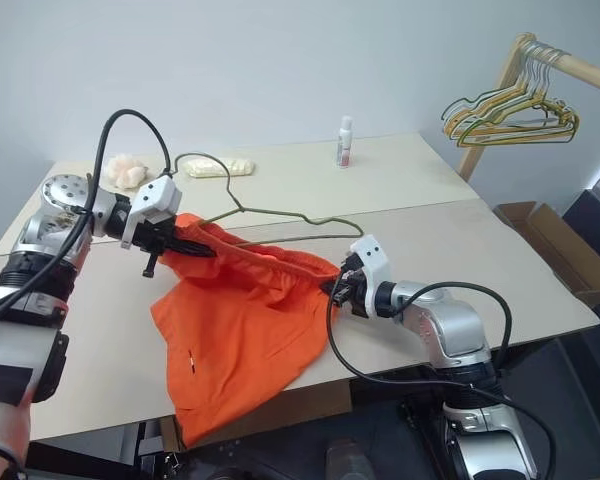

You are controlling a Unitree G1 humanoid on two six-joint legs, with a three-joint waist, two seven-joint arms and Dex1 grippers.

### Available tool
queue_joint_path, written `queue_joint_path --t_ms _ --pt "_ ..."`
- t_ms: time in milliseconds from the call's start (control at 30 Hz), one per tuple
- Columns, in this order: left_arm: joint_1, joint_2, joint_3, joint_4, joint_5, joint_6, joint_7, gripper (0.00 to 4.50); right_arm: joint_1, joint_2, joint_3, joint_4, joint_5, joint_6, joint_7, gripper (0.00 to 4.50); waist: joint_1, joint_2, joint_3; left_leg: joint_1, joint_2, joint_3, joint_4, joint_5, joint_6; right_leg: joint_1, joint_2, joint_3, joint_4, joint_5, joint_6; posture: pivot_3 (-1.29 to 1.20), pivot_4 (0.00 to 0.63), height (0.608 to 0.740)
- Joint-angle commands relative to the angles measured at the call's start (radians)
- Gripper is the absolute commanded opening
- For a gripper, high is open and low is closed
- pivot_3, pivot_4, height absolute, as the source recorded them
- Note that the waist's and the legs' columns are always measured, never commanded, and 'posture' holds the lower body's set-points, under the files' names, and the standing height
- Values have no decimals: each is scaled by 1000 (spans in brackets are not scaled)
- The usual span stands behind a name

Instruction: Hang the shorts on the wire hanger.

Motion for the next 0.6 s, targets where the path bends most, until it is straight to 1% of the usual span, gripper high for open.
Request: queue_joint_path --t_ms 33,100,233,333,400,600 --pt "9 55 17 -50 -47 8 -3 0 -14 -49 -56 3 15 16 -1 20 -1 0 0 0 0 0 0 0 0 0 0 0 0 0 0 -186 0 740" --pt "25 85 -6 -67 -59 2 -3 0 -21 -79 -71 23 21 19 2 20 -1 0 0 0 0 0 0 0 0 0 0 0 0 0 0 -185 0 740" --pt "52 137 -43 -45 -10 -58 -3 0 -42 -161 -108 57 49 26 44 20 2 0 0 0 0 0 0 0 0 0 0 0 0 0 0 -181 0 740" --pt "49 135 -26 -3 23 -75 -3 0 -51 -217 -99 76 47 18 73 20 10 0 0 0 0 0 0 0 0 0 0 0 -1 0 0 -179 0 740" --pt "52 139 -25 2 20 -65 -3 0 -58 -247 -94 97 42 14 89 20 16 0 0 0 0 0 0 0 0 0 0 0 -1 0 0 -178 0 740" --pt "69 147 -36 17 83 -100 18 0 -66 -291 -96 109 42 -3 122 20 22 0 0 0 0 0 0 0 0 0 0 0 -1 0 0 -175 0 740"
